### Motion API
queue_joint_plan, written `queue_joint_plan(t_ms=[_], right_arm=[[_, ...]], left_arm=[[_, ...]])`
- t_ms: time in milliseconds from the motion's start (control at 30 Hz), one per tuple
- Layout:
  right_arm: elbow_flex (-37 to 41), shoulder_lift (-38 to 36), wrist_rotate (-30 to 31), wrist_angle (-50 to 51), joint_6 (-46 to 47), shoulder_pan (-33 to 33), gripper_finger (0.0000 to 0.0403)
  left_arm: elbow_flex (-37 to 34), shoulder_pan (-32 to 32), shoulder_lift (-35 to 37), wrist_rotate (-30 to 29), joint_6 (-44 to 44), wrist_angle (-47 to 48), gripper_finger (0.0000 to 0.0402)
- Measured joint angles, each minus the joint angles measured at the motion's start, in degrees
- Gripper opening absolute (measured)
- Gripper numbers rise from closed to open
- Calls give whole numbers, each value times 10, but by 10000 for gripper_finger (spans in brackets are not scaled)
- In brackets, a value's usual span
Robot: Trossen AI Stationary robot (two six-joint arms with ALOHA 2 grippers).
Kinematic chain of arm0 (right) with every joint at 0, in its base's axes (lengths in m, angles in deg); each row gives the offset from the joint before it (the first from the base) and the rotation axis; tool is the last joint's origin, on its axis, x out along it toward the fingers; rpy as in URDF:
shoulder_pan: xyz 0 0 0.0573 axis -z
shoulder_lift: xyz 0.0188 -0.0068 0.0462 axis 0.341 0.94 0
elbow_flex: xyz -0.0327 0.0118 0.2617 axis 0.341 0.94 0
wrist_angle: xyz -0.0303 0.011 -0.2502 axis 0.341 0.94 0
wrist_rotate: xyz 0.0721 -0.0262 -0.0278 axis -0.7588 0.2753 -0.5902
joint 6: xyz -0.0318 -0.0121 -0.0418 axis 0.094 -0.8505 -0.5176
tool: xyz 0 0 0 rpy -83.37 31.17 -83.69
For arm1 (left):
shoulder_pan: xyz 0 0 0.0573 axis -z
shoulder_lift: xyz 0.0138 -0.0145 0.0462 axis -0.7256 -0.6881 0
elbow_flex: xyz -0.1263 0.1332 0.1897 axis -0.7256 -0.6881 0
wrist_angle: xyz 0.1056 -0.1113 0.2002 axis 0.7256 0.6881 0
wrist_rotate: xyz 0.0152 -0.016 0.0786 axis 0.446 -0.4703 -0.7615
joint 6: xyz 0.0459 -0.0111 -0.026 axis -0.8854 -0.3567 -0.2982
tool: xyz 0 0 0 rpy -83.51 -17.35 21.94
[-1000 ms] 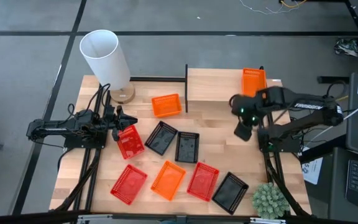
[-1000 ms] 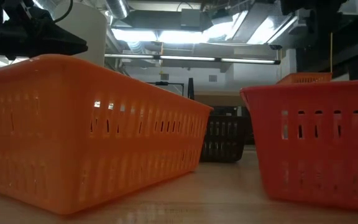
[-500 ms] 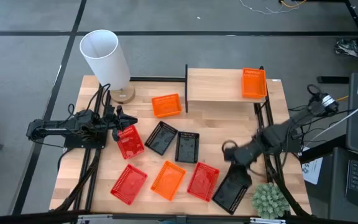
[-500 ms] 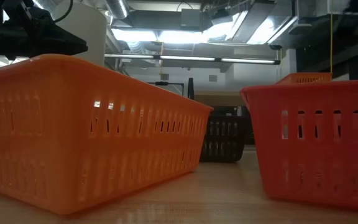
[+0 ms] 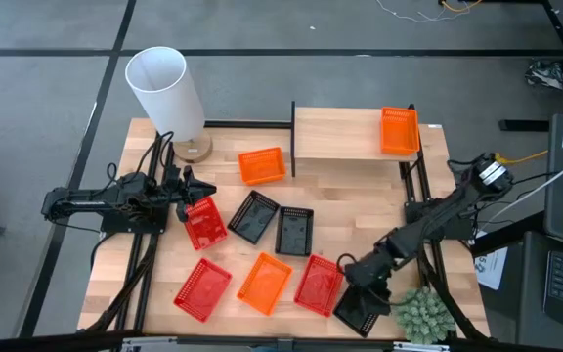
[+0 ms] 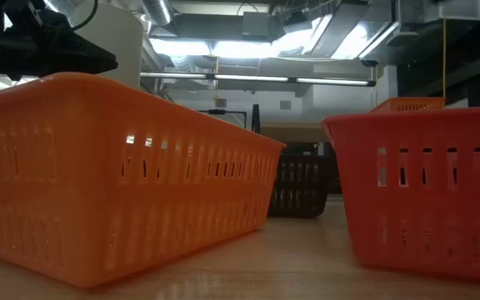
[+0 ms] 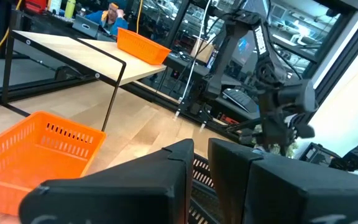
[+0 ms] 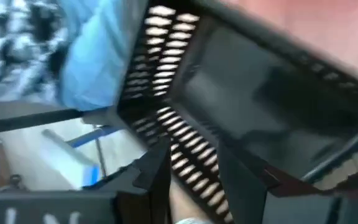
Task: Stack baskets on shelf by color
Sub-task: Put the bottom black basket on the shelf
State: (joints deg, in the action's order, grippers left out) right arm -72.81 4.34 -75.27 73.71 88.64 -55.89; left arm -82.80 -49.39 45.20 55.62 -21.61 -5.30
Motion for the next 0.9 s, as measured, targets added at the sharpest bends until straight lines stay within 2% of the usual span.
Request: queue_joint_plan(t_ms=[133, 333, 433, 567, 900], right_arm=[[-1, 28, 12, 35, -48, 29, 129], [-1, 35, 99, 217, -121, 69, 129], [-2, 33, 158, 272, -143, 87, 129], [-2, 32, 247, 282, -184, 106, 129], [-55, 34, 529, 349, -294, 122, 129]], left_arm=[[0, 0, 0, 0, 0, 0, 41], [0, 0, 0, 0, 0, 0, 41], [0, 0, 0, 0, 0, 1, 41], [0, 0, 0, 0, 0, 1, 41], [0, 0, 0, 0, 0, 1, 41]])
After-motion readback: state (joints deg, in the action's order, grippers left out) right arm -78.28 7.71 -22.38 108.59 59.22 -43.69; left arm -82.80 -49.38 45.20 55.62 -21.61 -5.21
